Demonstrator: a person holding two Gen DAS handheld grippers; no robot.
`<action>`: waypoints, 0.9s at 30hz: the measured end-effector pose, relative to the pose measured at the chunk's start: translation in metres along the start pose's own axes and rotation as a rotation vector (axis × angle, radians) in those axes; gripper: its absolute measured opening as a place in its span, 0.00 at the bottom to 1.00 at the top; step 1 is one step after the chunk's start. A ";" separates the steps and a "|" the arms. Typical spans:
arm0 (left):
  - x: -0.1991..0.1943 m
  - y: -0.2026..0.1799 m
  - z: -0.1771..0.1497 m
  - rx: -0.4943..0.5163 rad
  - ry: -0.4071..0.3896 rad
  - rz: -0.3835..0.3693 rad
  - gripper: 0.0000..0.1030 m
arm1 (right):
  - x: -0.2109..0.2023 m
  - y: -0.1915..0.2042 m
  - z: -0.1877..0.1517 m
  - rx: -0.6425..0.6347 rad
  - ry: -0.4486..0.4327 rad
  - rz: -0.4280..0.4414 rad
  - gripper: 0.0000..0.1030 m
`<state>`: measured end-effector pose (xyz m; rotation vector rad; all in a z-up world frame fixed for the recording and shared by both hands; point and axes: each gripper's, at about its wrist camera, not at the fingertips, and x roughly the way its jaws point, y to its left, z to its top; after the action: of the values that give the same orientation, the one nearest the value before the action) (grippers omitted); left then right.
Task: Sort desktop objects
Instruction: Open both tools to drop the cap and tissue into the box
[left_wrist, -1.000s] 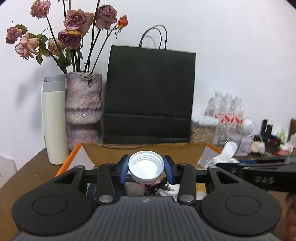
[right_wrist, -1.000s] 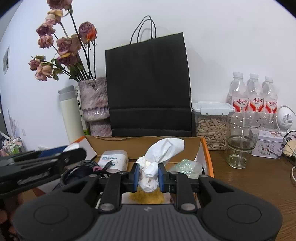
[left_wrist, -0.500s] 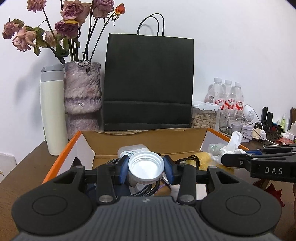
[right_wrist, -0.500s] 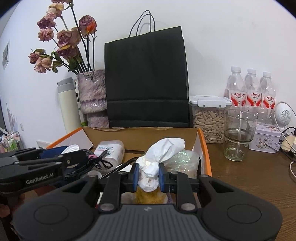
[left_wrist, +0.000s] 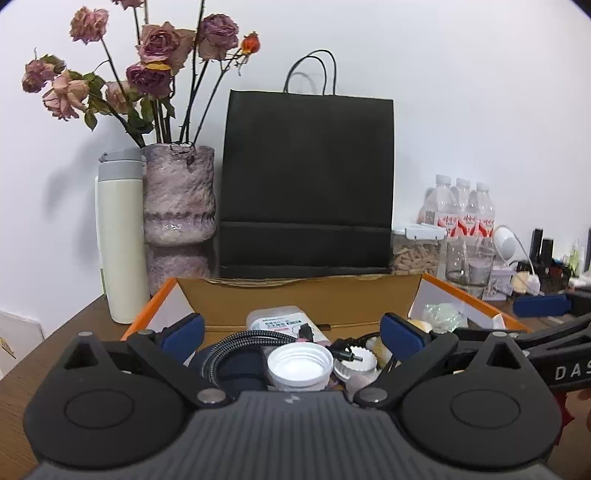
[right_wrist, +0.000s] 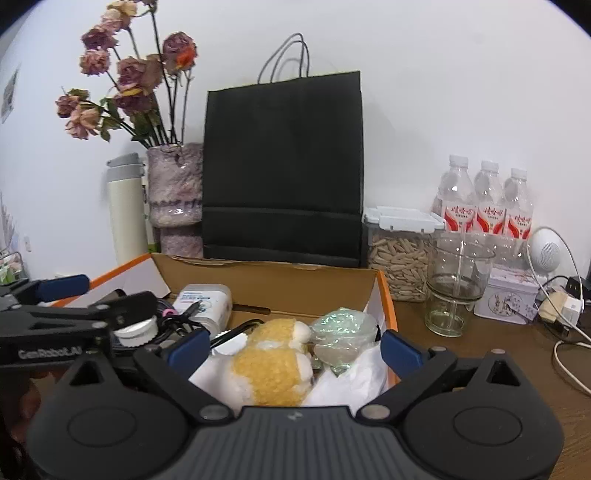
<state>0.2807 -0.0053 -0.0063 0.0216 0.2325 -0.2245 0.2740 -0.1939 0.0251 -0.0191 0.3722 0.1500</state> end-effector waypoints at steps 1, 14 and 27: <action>0.000 -0.001 -0.001 0.010 0.002 0.000 1.00 | -0.002 0.001 -0.001 -0.008 -0.002 0.000 0.96; -0.002 -0.002 -0.003 0.010 0.006 -0.001 1.00 | -0.018 -0.003 -0.008 -0.036 -0.021 -0.029 0.96; -0.037 -0.006 -0.010 0.030 -0.055 -0.053 1.00 | -0.051 -0.009 -0.028 -0.053 -0.014 -0.046 0.96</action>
<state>0.2422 -0.0022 -0.0072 0.0393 0.1750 -0.2813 0.2183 -0.2113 0.0170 -0.0790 0.3531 0.1146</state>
